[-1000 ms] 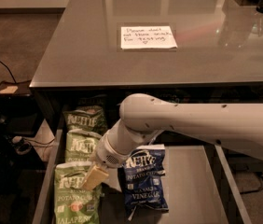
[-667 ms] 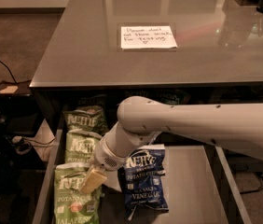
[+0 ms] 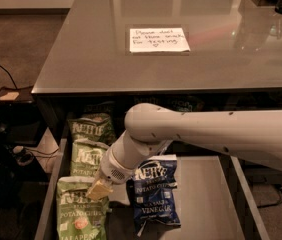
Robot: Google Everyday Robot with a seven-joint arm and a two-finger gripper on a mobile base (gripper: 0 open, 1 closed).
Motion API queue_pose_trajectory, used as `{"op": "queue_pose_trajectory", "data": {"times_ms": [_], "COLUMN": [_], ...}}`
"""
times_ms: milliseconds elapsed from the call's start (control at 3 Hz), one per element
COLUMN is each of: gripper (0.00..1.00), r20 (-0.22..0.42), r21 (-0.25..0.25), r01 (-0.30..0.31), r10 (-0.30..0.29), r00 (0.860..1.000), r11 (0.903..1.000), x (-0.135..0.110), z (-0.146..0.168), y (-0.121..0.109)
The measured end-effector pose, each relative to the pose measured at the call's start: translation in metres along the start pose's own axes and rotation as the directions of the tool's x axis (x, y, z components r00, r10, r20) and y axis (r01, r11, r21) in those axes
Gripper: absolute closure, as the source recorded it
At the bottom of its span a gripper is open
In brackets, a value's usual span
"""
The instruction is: Pick green jalapeno chip bag from top drawer and place on counter
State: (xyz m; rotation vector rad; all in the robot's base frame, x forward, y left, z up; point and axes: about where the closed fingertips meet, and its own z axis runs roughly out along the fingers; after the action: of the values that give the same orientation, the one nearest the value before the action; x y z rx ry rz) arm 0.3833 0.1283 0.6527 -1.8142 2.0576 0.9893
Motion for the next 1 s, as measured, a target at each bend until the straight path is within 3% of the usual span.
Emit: {"op": "queue_pose_trajectory", "data": {"times_ms": [333,667,1000], "gripper": [1.0,1.0,1.0], "r20": [0.029,0.068,0.128], "r21": [0.046,0.12,0.202], "r01": [0.025,0.06,0.08], "r10": [-0.026,-0.069,-0.108], "r00": [0.999,0.995,0.986], "r11": [0.9987,0.991,0.976], "x": [-0.016,-0.037,-0.056], "z": [-0.028,-0.072,-0.136], "y": [0.004,0.014,0.022]}}
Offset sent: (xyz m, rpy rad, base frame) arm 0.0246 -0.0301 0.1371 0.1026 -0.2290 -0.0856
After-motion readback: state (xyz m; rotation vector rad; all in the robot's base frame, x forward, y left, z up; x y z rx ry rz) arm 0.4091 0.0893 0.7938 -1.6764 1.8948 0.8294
